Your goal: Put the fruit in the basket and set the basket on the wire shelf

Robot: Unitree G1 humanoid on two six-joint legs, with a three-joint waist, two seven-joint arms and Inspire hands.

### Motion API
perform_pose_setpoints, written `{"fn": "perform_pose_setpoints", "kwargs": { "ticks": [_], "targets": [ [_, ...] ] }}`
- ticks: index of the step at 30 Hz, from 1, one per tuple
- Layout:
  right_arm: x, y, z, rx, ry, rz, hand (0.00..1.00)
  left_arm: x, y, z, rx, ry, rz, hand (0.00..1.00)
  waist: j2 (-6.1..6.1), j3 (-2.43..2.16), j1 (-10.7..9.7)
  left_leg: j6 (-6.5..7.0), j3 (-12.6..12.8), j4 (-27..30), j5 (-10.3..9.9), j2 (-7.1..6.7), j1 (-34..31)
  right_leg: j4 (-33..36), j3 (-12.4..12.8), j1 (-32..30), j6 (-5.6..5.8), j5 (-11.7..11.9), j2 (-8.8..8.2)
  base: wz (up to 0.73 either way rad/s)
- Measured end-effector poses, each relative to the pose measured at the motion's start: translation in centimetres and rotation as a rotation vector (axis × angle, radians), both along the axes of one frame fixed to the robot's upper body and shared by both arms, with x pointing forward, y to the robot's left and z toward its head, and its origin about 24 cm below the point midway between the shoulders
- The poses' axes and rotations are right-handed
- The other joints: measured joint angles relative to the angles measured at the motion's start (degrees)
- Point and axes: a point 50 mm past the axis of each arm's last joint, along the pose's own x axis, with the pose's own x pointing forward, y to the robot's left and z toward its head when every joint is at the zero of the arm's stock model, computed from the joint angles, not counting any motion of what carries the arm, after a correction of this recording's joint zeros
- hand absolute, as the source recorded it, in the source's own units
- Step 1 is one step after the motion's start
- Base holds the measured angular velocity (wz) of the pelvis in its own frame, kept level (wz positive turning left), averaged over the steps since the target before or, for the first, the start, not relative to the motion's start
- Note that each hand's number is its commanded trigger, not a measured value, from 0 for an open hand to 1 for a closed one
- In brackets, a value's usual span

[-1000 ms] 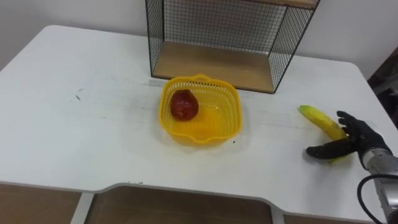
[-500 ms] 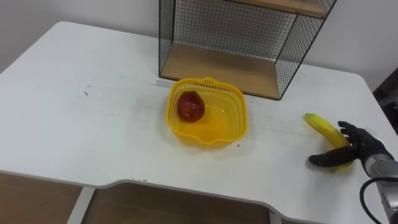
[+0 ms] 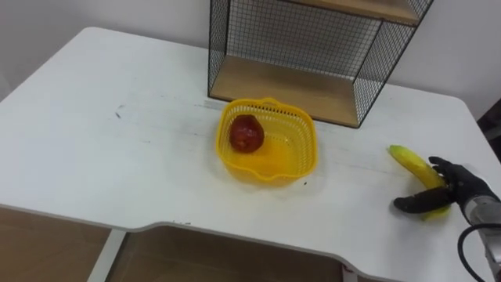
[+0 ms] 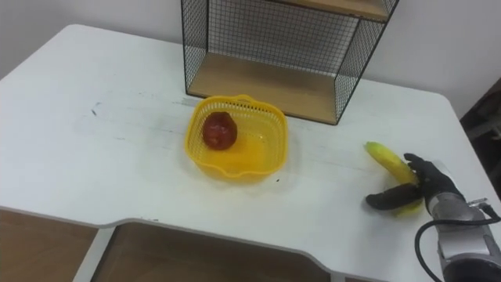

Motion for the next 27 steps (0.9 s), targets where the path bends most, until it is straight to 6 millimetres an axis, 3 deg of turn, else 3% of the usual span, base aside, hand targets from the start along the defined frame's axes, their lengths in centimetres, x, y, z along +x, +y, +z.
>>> {"fn": "perform_pose_setpoints", "kwargs": {
  "ticks": [6,14,21,27],
  "targets": [
    [0.1,-0.3,0.3,-0.093,0.019,0.034,1.0,0.1,0.3,0.1,0.007,-0.004,-0.004,0.0,0.18,0.01,0.0,0.02,-0.03,0.1,-0.03,0.01,-0.05,-0.01,0.08,0.02,-0.01,0.01,0.02,0.0],
    [0.2,-1.0,1.1,-0.201,0.022,0.038,1.0,0.5,0.3,0.1,0.007,-0.014,-0.008,0.0,1.93,-0.07,0.06,0.14,-0.06,0.52,-0.13,0.01,-0.33,-0.01,0.05,-0.05,-0.02,0.01,0.01,0.0],
    [0.3,-0.9,1.0,-0.2,0.025,0.043,1.0,1.1,0.2,0.1,0.005,-0.023,-0.034,0.0,1.42,-0.14,0.06,0.14,-0.07,0.51,-0.12,0.01,-0.42,0.0,0.05,-0.14,-0.02,0.01,0.0,0.0],
    [0.5,-0.8,1.1,-0.183,0.02,0.036,1.0,1.5,-0.1,0.0,-0.004,-0.023,-0.069,0.0,1.03,0.09,-0.08,0.15,-0.06,0.6,-0.12,0.02,-0.56,0.0,0.1,-0.26,-0.02,0.01,0.01,0.0]
  ]
}}
